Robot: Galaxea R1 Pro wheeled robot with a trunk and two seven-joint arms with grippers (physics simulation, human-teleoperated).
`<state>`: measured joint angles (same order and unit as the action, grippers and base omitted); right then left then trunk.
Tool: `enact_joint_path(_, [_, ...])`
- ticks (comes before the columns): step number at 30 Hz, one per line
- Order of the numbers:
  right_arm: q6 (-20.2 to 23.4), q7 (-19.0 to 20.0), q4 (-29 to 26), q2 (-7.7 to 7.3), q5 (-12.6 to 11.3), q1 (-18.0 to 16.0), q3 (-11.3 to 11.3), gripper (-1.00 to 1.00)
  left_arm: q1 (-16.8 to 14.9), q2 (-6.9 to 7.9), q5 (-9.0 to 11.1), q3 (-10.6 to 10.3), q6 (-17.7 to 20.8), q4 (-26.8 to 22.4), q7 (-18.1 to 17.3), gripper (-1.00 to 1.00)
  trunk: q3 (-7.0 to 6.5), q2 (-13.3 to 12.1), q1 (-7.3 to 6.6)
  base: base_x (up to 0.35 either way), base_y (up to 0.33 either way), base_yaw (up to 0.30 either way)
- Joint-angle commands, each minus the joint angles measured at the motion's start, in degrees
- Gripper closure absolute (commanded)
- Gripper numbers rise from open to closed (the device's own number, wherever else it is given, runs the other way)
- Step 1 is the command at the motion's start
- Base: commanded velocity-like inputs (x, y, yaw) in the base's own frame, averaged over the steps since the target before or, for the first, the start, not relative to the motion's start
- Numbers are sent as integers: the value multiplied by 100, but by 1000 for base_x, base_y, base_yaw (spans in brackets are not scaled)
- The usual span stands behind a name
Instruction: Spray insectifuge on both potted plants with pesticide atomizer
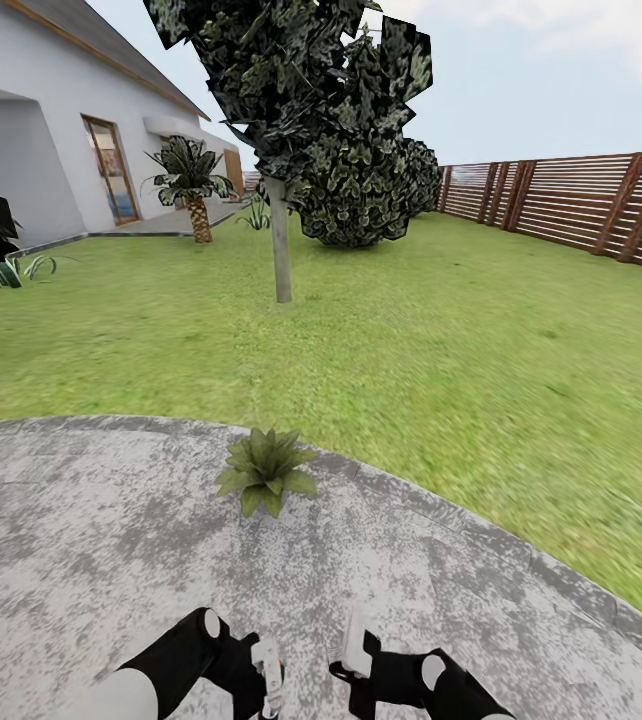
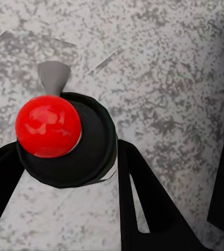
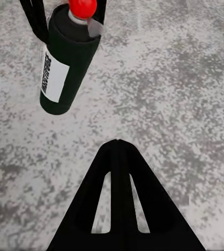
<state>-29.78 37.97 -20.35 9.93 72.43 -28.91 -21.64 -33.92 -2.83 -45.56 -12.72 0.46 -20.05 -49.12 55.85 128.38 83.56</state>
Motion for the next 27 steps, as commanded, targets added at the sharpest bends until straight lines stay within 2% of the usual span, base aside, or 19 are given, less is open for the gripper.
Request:
enact_joint_path(1, [-19, 35, -3, 6, 62, -3, -45, 100, -1, -17, -32, -2, 6, -5, -11, 100, 5, 2, -1, 0, 0, 0])
enact_joint_path(13, [-19, 67, -9, 6, 63, -11, -50, 100, -18, -10, -35, -55, 20, 43, 205, 100, 5, 2, -1, 0, 0, 0])
enact_joint_path(14, [-19, 81, -11, 6, 62, -15, -50, 100, -20, -8, -77, -56, 18, 44, 207, 100, 5, 2, -1, 0, 0, 0])
enact_joint_path(15, [-19, 89, -12, 6, 60, -18, -50, 100, -24, -11, -204, -54, 21, 46, 208, 100, 5, 2, -1, 0, 0, 0])
enact_joint_path(16, [-19, 95, -13, 6, 55, -23, -50, 100, -28, -14, -429, -33, 28, 51, 211, 100, 5, 2, -1, 0, 0, 0])
enact_joint_path(18, [-19, 107, -17, 6, 50, -32, -50, 100, -33, -15, -588, 1, 35, 53, 216, 100, 5, 2, -1, 0, 0, 0])
enact_joint_path(27, [-19, 210, -22, 6, 35, -52, -50, 100, -43, 7, -673, 10, 76, 54, 217, 100, 5, 2, -1, 0, 0, 0])
